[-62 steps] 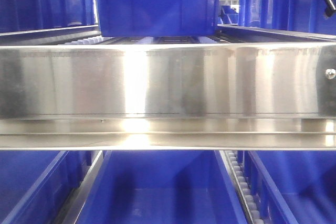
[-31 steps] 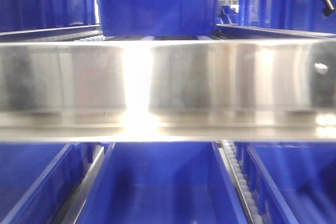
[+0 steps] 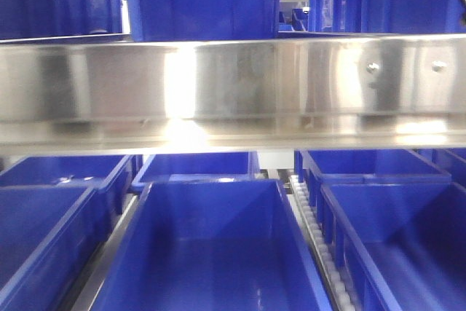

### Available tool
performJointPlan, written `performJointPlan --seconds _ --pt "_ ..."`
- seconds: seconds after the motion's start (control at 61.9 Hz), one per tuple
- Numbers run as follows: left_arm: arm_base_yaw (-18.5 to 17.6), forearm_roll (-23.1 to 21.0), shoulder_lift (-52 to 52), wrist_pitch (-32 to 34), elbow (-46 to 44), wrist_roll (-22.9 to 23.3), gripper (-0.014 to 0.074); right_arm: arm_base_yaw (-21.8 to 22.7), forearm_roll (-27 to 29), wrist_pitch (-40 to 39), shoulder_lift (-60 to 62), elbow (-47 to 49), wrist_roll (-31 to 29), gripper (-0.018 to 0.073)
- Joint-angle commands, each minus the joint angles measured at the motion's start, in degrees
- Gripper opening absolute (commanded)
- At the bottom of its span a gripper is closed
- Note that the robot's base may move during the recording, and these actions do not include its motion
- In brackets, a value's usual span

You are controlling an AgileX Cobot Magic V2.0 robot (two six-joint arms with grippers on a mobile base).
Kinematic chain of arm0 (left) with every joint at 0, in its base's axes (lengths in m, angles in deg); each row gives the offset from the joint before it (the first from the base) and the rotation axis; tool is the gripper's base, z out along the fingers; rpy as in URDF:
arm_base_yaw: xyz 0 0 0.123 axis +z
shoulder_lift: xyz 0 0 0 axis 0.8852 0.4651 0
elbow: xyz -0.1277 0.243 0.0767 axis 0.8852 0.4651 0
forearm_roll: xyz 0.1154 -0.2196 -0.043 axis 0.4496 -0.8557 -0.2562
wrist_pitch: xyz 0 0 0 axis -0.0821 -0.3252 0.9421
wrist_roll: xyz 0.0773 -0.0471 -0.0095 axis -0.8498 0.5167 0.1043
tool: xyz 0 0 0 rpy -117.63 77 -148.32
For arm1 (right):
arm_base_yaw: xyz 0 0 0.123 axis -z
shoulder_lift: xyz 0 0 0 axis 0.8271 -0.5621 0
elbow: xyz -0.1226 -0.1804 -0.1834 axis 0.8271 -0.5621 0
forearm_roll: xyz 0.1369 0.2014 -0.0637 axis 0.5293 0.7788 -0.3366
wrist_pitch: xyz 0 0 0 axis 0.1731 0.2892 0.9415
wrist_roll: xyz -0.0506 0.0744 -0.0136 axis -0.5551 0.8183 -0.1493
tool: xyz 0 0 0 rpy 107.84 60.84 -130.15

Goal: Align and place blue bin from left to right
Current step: 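Drive backward away from the rack holding the bin in both grippers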

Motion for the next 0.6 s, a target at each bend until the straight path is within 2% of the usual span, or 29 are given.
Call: performJointPlan --seconds 0.0,0.582 --pt "-0.7 -4.4 -1.0 8.4 -1.0 0.0 0.0025 -0.9 6.2 -5.5 1.2 0.9 -2.4 -0.0060" --pt "-0.7 -4.4 -1.0 8.4 -1.0 0.0 0.0025 -0.9 6.2 -5.5 1.2 0.9 -2.4 -0.0060"
